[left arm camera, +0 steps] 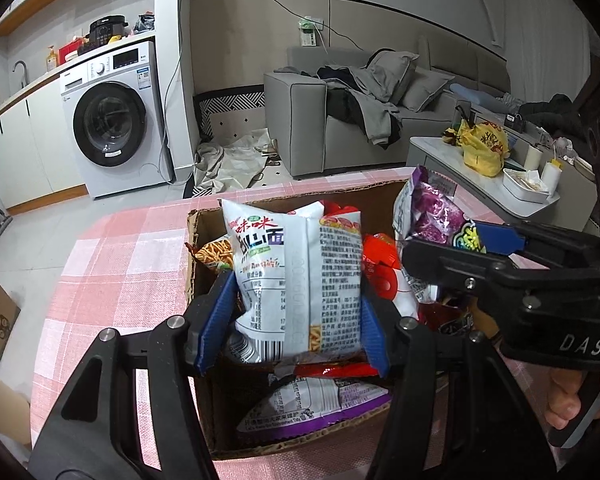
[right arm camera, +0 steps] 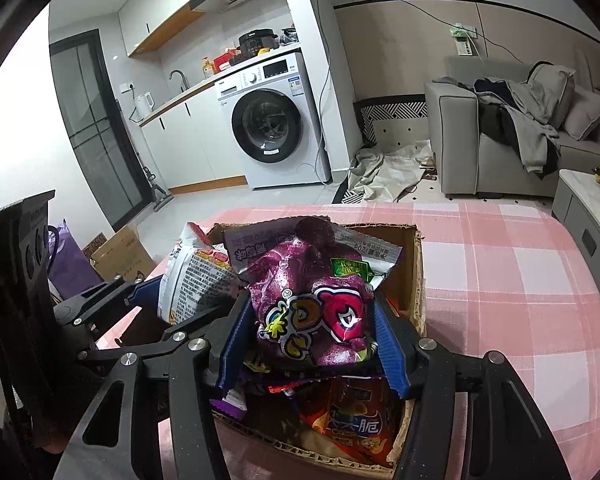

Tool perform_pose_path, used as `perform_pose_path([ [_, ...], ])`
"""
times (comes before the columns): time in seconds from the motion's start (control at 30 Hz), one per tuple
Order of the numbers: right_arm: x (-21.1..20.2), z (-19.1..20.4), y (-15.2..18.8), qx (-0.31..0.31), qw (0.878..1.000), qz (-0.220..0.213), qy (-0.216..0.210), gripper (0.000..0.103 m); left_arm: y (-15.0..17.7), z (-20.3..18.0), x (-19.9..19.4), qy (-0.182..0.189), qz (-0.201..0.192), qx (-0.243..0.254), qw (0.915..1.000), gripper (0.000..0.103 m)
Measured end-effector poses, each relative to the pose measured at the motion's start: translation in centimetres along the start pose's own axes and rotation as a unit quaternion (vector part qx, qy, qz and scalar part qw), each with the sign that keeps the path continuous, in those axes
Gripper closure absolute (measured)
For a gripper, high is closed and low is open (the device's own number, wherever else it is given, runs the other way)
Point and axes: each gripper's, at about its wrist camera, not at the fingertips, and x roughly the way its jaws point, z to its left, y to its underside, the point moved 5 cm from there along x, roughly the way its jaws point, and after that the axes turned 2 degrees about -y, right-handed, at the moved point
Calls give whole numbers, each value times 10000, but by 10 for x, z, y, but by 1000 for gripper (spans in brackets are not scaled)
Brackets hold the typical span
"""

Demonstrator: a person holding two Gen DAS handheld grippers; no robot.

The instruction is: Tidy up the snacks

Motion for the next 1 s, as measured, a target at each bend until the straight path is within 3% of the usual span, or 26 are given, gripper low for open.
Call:
perform_pose_path([
  [0.23, -4, 4, 1, -71, 9999, 29, -100, 41, 0, 4, 0, 37, 35, -44, 10000, 48],
  [0.3, -9, 4, 0, -116, 9999, -22, -50, 33, -1, 6, -4, 94, 49, -145, 9998, 47],
  [0.37, -17, 4, 0, -147, 9998, -107, -13, 23, -1, 9, -9, 201, 39, -211, 9996, 35],
  [0.57, -46, 4, 4, -194, 9993, -315, 25, 3, -2, 11, -39, 70, -224, -177, 9996, 0],
  [1.0, -97, 15, 26, -334, 9965, -762, -98, 0, 10, 4, -119, -89, -645, -324, 9974, 1],
])
